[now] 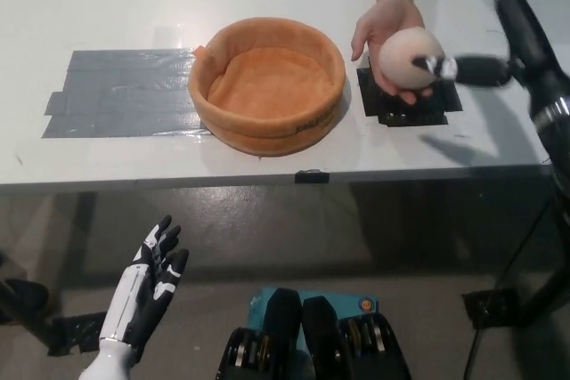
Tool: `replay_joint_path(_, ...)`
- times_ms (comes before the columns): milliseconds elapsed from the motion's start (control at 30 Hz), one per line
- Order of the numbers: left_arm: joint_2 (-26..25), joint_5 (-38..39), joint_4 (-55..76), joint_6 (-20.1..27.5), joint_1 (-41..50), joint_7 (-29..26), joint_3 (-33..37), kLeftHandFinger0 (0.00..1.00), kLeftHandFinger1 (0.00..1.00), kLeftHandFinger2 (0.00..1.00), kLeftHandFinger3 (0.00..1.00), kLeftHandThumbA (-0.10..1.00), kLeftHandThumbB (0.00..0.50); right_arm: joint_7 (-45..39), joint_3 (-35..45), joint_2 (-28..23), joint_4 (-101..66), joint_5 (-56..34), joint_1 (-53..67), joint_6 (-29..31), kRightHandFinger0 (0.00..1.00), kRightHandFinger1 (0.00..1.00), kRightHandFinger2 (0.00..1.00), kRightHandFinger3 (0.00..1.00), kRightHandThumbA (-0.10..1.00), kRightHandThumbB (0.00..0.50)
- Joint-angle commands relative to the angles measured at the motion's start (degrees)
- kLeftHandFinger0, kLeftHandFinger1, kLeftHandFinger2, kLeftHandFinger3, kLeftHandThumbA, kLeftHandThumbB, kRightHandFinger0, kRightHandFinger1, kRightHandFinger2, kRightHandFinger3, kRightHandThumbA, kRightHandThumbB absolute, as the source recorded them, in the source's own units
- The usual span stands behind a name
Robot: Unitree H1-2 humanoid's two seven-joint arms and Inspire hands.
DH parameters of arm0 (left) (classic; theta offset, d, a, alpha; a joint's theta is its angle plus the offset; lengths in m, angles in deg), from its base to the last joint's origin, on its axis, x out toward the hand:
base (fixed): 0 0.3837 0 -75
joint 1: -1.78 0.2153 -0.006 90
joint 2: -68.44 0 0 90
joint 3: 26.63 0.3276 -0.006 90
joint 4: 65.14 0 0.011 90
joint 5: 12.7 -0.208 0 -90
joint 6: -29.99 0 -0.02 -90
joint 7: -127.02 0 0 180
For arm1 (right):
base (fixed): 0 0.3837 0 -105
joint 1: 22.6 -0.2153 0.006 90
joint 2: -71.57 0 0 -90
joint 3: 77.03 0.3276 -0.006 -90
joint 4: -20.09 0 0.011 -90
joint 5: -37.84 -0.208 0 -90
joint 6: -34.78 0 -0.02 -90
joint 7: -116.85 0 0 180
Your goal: A person hands a emotional support dumpling to the robot which it grabs with its right hand and places in the soft place kept infront of it in the centre of the desk
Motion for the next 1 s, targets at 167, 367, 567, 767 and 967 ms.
replay_joint_path(167,-0.2,-0.3,2.3,1.0,-0.7,0.0,-0.3,1.0,1.0,1.0,1.0,0.87,0.066,-3.1,-8.1,-0.4,22.0,6.1,-15.0,-3.3,1.0,1.0,1.0,1.0,0.98,0.375)
replay_joint_path(367,0.2,0.4,2.7,0.8,-0.8,0.0,-0.6,1.0,1.0,1.0,1.0,0.83,0.063,-1.8,-9.0,1.4,30.6,5.2,-18.2,-1.6,1.0,1.0,1.0,1.0,0.93,0.385)
replay_joint_path(567,0.1,0.4,2.8,0.9,-0.9,0.1,-0.6,1.0,1.0,1.0,1.0,0.85,0.073,-1.5,-11.0,1.8,35.8,7.0,-19.4,-0.9,1.0,1.0,1.0,1.0,0.97,0.378)
replay_joint_path(767,-0.1,0.3,2.6,1.1,-1.0,0.1,-0.7,1.0,1.0,1.0,1.0,0.85,0.046,-1.8,-12.7,1.3,38.8,8.2,-19.8,-0.4,1.0,1.0,1.0,1.0,1.0,0.356)
replay_joint_path(967,0.1,0.3,2.5,0.9,-1.1,0.1,-0.6,1.0,1.0,1.0,1.0,0.84,0.06,2.8,-8.8,2.7,43.2,5.1,-20.0,1.8,1.0,1.0,1.0,1.0,0.71,0.299)
